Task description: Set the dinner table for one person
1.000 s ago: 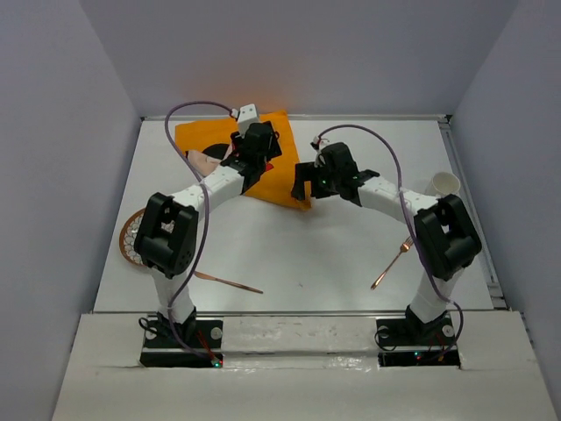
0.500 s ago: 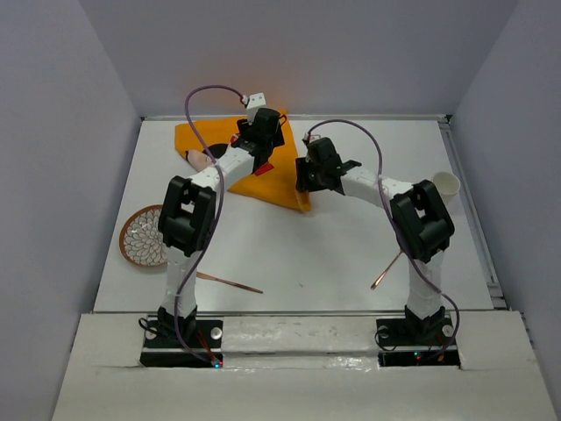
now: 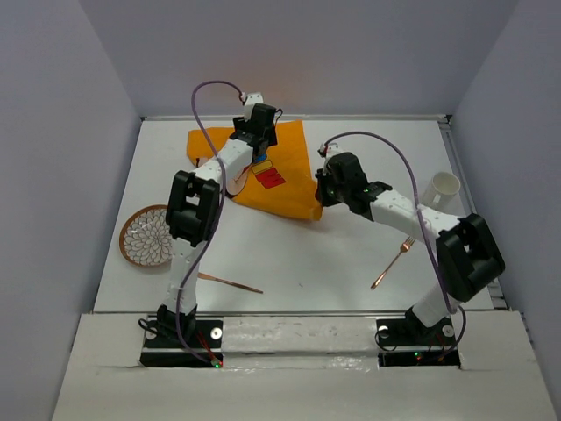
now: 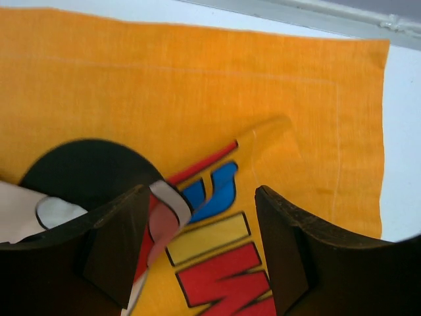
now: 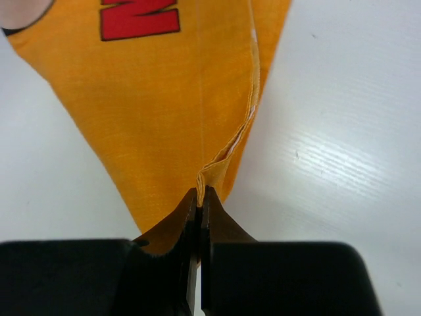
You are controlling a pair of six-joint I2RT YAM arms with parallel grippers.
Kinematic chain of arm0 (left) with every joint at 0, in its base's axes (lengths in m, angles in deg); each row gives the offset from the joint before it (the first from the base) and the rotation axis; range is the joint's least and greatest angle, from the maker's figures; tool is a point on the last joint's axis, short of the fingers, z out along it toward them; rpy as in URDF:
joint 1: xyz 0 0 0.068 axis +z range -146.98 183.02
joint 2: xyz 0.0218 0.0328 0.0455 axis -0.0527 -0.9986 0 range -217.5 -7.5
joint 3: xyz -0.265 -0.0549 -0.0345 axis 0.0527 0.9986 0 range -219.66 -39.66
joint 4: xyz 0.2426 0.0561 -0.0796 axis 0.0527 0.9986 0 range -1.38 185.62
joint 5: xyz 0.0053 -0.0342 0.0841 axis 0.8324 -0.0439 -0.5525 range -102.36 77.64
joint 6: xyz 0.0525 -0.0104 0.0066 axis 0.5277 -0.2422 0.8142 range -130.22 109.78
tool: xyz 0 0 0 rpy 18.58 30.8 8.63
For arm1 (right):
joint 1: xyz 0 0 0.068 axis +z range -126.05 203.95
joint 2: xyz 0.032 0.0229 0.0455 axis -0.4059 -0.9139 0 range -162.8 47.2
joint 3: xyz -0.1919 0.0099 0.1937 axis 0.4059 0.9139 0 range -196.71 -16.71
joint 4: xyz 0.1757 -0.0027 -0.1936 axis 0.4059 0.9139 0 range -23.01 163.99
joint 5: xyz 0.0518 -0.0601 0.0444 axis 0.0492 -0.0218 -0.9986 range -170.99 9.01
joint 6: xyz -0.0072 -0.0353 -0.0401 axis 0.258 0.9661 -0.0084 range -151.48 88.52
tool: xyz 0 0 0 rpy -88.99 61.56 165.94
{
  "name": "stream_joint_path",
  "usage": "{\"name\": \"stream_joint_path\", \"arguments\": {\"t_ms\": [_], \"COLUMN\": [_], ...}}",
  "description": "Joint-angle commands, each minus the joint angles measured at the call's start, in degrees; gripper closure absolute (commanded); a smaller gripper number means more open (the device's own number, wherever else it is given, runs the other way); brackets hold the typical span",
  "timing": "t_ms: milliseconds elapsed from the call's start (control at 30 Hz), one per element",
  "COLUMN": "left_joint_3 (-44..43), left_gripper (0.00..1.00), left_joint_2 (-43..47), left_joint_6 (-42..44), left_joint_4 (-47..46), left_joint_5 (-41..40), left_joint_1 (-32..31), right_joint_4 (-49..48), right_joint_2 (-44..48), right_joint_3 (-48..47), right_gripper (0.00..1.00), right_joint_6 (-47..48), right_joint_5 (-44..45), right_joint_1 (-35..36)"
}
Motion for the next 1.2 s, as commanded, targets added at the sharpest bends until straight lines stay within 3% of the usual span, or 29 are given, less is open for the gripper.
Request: {"name": "stream_joint_path", "arguments": {"t_ms": [0, 167, 433, 500, 667, 767, 1000, 1167], "left_joint_3": [-9.6, -20.4, -12.0, -15.2, -29.2, -31.2, -37.8, -40.1], "left_gripper": [0.24, 0.24, 0.25, 0.21, 0.21, 0.21, 0.19, 0.17], "left_joint_2": [-3.1, -9.3, -3.6, -5.9, -14.1, -16.3, -21.2, -21.3], "left_joint_6": [2.8, 3.9, 4.9, 6.5, 9.0, 9.8, 12.3, 11.8], "left_joint_4": [6.0, 15.7, 11.7, 15.3, 25.5, 27.4, 32.9, 30.0], "left_joint_5": [2.4, 6.3, 9.7, 10.3, 12.9, 14.4, 7.7, 5.5], "left_joint_1": [0.2, -0.1, -0.1, -0.1, -0.4, -0.8, -0.9, -1.0], "right_joint_4": [-4.6, -5.1, -5.6, -5.8, -6.1, -6.1, -6.0, -6.0], "right_joint_2": [6.3, 7.8, 6.7, 6.6, 7.0, 6.9, 7.7, 8.6], "right_joint_3": [6.7, 11.5, 12.7, 12.7, 13.1, 13.2, 13.1, 13.8], "right_gripper": [1.00, 1.00, 1.00, 1.00, 1.00, 1.00, 1.00, 1.00], "right_joint_6": [2.3, 1.0, 0.2, -0.4, -0.8, -1.0, -1.4, -1.4], "right_joint_5": [-2.6, -2.0, -0.9, -0.9, -1.0, -0.4, -0.3, -1.2], "right_joint_1": [1.4, 1.9, 1.9, 1.9, 1.9, 1.9, 1.9, 1.9]}}
